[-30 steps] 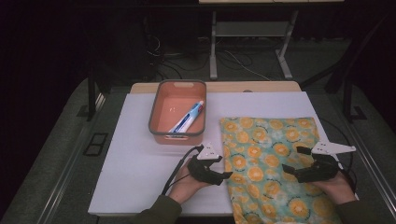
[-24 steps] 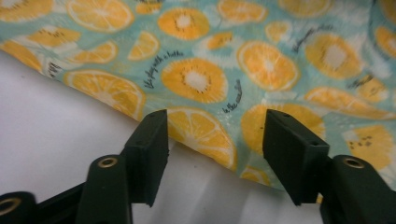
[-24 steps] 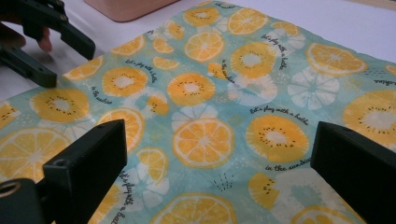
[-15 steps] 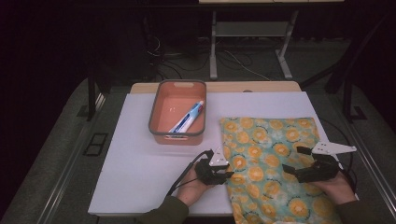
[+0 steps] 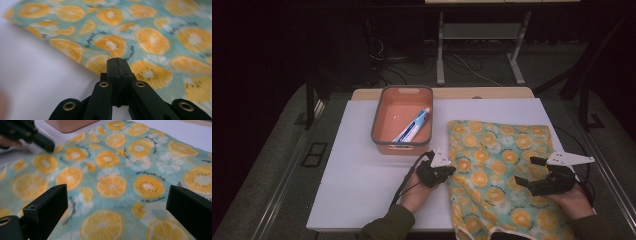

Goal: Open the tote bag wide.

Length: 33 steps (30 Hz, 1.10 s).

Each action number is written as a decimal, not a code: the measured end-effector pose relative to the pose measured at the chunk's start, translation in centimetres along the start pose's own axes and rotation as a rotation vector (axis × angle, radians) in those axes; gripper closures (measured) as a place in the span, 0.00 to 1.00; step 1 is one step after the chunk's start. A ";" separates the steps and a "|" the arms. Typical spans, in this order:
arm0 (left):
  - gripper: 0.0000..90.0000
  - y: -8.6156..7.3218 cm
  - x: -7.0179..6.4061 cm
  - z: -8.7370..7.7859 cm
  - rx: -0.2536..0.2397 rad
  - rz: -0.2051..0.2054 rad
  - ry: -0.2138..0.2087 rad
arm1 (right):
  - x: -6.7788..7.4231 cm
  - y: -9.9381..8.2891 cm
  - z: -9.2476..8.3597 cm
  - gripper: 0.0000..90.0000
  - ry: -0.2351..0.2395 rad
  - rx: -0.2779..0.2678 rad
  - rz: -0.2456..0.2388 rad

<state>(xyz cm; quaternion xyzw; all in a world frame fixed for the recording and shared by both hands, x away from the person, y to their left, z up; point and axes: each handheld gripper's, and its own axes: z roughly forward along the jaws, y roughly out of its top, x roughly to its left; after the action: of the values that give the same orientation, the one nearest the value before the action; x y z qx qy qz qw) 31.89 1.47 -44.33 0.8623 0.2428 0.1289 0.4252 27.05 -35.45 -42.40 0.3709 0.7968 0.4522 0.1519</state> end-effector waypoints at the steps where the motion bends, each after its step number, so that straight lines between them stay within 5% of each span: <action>1: 0.99 0.1 0.4 0.1 -0.007 -0.007 0.022 | 0.1 0.0 0.1 0.04 0.003 0.004 -0.003; 5: 0.97 0.0 1.5 0.9 -0.008 -0.047 0.065 | 0.0 0.0 0.0 0.04 0.001 0.005 -0.003; 9: 0.71 -0.2 1.4 0.5 0.011 -0.068 0.067 | 0.0 -0.1 0.0 0.04 -0.001 0.005 -0.004; 14: 0.49 -0.3 0.5 -1.6 0.002 -0.100 0.003 | 0.0 -0.1 -0.1 0.04 -0.006 0.003 -0.010; 19: 0.38 -0.8 -1.1 -3.1 0.013 -0.106 -0.065 | 0.0 -0.1 -0.1 0.04 -0.008 0.005 -0.011; 28: 0.30 -2.9 -3.1 -4.9 0.042 -0.084 -0.149 | 0.1 -0.1 -0.1 0.04 -0.010 0.006 -0.010; 33: 0.28 -3.7 -3.8 -4.5 0.101 -0.087 -0.192 | 0.1 -0.1 0.0 0.04 -0.009 0.009 -0.013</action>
<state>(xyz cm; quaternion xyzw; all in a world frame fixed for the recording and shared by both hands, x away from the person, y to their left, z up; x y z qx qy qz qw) 25.54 4.39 -44.64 0.8796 0.2444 0.0147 0.4079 26.92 -35.42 -42.46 0.3684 0.8005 0.4458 0.1570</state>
